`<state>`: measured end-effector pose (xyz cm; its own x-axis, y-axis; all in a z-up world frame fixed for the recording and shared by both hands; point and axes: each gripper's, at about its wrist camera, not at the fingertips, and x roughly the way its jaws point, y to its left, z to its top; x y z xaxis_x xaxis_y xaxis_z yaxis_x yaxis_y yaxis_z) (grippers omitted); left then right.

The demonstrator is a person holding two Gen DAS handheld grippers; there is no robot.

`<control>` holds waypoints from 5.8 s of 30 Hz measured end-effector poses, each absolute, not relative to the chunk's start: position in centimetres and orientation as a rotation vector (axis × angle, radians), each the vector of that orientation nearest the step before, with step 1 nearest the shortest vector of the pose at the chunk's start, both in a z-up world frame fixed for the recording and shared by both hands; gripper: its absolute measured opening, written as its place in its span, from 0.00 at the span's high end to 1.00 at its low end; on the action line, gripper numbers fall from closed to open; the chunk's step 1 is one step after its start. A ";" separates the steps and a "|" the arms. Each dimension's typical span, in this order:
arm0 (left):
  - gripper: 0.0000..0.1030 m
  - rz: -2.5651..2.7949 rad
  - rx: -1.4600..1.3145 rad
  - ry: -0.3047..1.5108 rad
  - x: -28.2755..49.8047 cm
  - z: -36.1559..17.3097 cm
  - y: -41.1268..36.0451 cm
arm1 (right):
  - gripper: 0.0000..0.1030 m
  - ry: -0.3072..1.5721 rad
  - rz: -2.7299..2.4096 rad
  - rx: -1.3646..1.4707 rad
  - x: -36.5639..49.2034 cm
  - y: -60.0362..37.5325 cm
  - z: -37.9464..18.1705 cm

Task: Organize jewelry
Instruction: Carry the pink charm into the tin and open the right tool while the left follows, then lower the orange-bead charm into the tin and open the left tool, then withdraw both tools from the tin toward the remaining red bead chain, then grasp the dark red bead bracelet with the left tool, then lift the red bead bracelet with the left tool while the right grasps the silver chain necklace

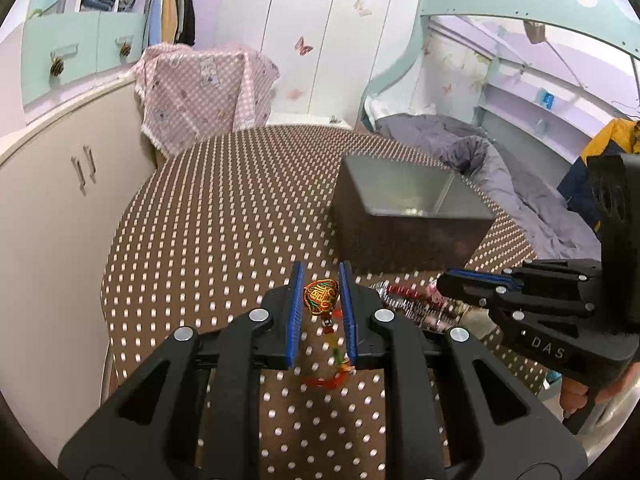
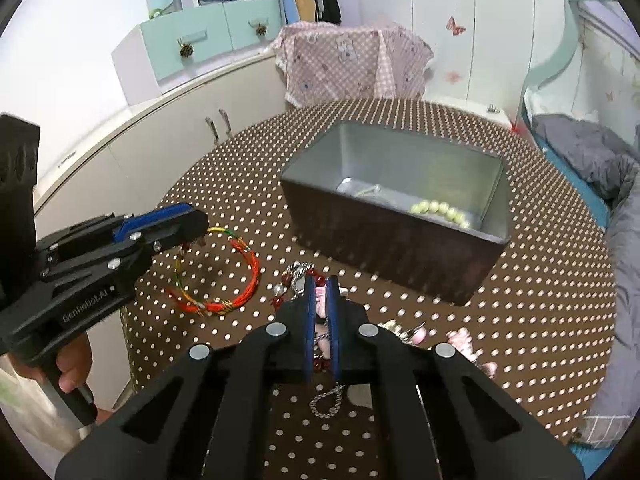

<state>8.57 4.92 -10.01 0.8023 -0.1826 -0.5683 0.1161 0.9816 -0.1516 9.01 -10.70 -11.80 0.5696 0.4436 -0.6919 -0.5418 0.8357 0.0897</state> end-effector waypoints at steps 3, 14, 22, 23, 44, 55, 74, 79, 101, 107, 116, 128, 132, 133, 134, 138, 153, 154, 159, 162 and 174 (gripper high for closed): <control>0.83 -0.164 -0.101 0.593 8.8 -9.2 4.6 | 0.96 0.749 0.568 -0.151 8.9 -11.0 -11.4; 0.83 -0.171 -0.084 0.611 9.1 -9.8 3.6 | 0.65 0.805 0.476 -0.184 10.6 -12.2 -14.6; 0.83 -0.165 -0.094 0.621 9.3 -10.1 3.8 | 0.82 0.832 0.488 -0.198 11.1 -11.8 -15.6; 0.83 -0.165 -0.094 0.619 9.3 -10.0 3.8 | 0.82 0.832 0.486 -0.201 11.0 -11.7 -15.6; 0.83 -0.255 -0.038 0.447 11.0 -2.7 1.9 | 0.83 0.590 0.460 -0.176 10.7 -13.8 -6.3; 0.83 -0.276 0.015 0.398 12.8 -1.2 -1.0 | 0.82 0.528 0.431 -0.184 11.8 -14.7 -5.0; 0.26 -0.208 -0.026 0.548 15.5 -5.3 -0.6 | 0.29 0.602 0.353 -0.128 14.4 -16.3 -7.5; 0.26 -0.193 -0.032 0.561 15.5 -5.6 0.1 | 0.25 0.609 0.332 -0.111 14.3 -17.0 -7.6; 0.25 -0.171 -0.057 0.654 12.0 -8.5 1.5 | 0.23 0.648 0.333 -0.093 11.4 -17.2 -8.8; 0.26 -0.186 -0.078 0.741 11.4 -10.8 1.7 | 0.23 0.688 0.339 -0.086 11.1 -16.9 -9.9; 0.26 -0.135 -0.061 0.870 11.9 -13.9 1.2 | 0.23 0.736 0.357 -0.093 10.8 -16.2 -11.3; 0.91 -0.091 0.118 0.899 12.2 -14.2 -2.1 | 0.23 0.771 0.364 -0.091 11.1 -15.4 -12.3; 0.92 -0.132 0.058 0.899 11.8 -13.6 -1.5 | 0.23 0.771 0.360 -0.076 10.8 -15.8 -12.5; 0.92 -0.142 0.042 0.894 11.7 -13.2 -1.2 | 0.23 0.772 0.358 -0.071 10.8 -16.0 -12.6; 0.92 -0.151 0.030 0.877 11.5 -12.6 -0.9 | 0.23 0.773 0.357 -0.068 10.7 -16.0 -12.6; 0.92 -0.175 0.000 0.823 10.9 -10.4 -0.5 | 0.23 0.769 0.357 -0.054 10.5 -16.5 -12.7; 0.92 -0.195 -0.004 0.660 9.5 -4.2 -1.0 | 0.23 0.737 0.405 -0.037 9.5 -17.0 -12.2; 0.92 -0.195 -0.004 0.651 9.4 -3.9 -0.9 | 0.23 0.736 0.410 -0.036 9.6 -16.8 -12.1; 0.92 -0.185 0.003 0.603 8.8 -2.2 -0.8 | 0.23 0.718 0.492 -0.016 9.3 -15.9 -11.5; 0.92 -0.175 0.000 0.591 8.5 -1.7 -0.6 | 0.23 0.702 0.565 -0.015 8.9 -15.1 -11.1; 0.92 -0.142 -0.033 0.547 7.7 -0.2 1.1 | 0.25 0.730 0.715 -0.062 9.0 -10.4 -12.0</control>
